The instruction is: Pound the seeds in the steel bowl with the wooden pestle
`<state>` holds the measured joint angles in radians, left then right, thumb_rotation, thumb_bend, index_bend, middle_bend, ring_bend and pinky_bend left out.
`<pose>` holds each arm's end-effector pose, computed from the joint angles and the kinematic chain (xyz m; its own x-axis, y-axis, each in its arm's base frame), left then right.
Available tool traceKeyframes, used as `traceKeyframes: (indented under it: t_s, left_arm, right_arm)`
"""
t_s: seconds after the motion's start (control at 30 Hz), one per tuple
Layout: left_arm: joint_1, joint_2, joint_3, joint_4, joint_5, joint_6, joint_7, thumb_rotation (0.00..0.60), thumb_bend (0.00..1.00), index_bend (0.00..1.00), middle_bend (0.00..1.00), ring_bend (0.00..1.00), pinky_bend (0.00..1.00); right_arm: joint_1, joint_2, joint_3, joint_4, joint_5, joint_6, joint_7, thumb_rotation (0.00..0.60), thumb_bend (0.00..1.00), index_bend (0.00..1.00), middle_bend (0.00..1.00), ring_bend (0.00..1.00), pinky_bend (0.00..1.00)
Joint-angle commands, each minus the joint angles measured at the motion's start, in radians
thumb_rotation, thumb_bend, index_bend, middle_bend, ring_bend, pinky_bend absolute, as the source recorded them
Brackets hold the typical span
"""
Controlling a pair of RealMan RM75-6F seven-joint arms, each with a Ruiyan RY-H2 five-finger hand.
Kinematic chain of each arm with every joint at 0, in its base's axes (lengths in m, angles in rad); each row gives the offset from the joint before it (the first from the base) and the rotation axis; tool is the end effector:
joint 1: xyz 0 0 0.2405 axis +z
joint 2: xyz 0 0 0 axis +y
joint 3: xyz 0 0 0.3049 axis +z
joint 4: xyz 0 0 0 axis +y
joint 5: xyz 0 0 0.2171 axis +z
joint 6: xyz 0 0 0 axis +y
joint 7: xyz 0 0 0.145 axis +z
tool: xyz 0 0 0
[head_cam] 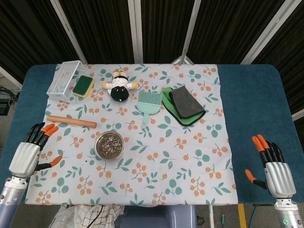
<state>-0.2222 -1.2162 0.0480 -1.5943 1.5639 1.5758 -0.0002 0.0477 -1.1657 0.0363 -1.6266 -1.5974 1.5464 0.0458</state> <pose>-0.3211 0.2104 0.1358 0.3261 -0.0296 0.9449 0.9241 -0.2006 -0.3252 -0.3423 -0.1693 0.1570 0.2986 0.0248 0.9540 -0.9511 -0.0746 0.2997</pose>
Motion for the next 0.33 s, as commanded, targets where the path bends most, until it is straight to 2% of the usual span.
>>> traceKeyframes:
  t_s: [0.03, 0.17, 0.33]
  left_arm:
    - [0.072, 0.059, 0.023, -0.051, -0.052, 0.021, 0.121, 0.6, 0.27, 0.02, 0.0, 0.0, 0.0]
    - [0.097, 0.069, 0.019, -0.087, -0.091, 0.012, 0.135, 0.6, 0.24, 0.0, 0.0, 0.0, 0.0]
    - [0.119, 0.083, 0.018, -0.108, -0.078, 0.02, 0.11, 0.6, 0.24, 0.0, 0.0, 0.0, 0.0]
  right_arm:
    - [0.002, -0.001, 0.004, 0.003, -0.004, 0.006, -0.011, 0.6, 0.32, 0.0, 0.0, 0.0, 0.0]
    - [0.004, -0.004, 0.007, 0.003, -0.005, 0.007, -0.025, 0.6, 0.32, 0.0, 0.0, 0.0, 0.0]
    - [0.006, -0.004, 0.008, 0.001, -0.005, 0.006, -0.026, 0.6, 0.32, 0.0, 0.0, 0.0, 0.0]
